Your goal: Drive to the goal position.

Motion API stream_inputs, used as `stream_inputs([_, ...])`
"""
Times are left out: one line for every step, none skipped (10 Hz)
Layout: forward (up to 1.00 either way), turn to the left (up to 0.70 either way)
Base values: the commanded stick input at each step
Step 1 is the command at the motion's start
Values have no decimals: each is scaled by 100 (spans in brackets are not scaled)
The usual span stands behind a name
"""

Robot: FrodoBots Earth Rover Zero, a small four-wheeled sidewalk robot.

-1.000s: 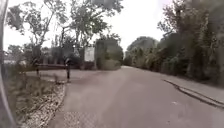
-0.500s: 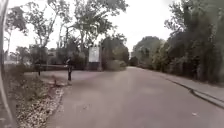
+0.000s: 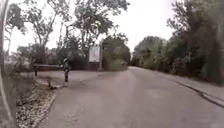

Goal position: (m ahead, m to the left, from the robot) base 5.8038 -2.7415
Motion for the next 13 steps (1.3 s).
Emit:
stream_inputs([70,1])
stream_inputs([70,2])
stream_inputs([70,2])
stream_inputs([70,1])
stream_inputs([70,1])
stream_inputs([70,0])
stream_inputs([70,1])
stream_inputs([70,2])
stream_inputs([70,1])
stream_inputs([70,0])
stream_inputs([70,2])
stream_inputs([70,0])
stream_inputs([70,1])
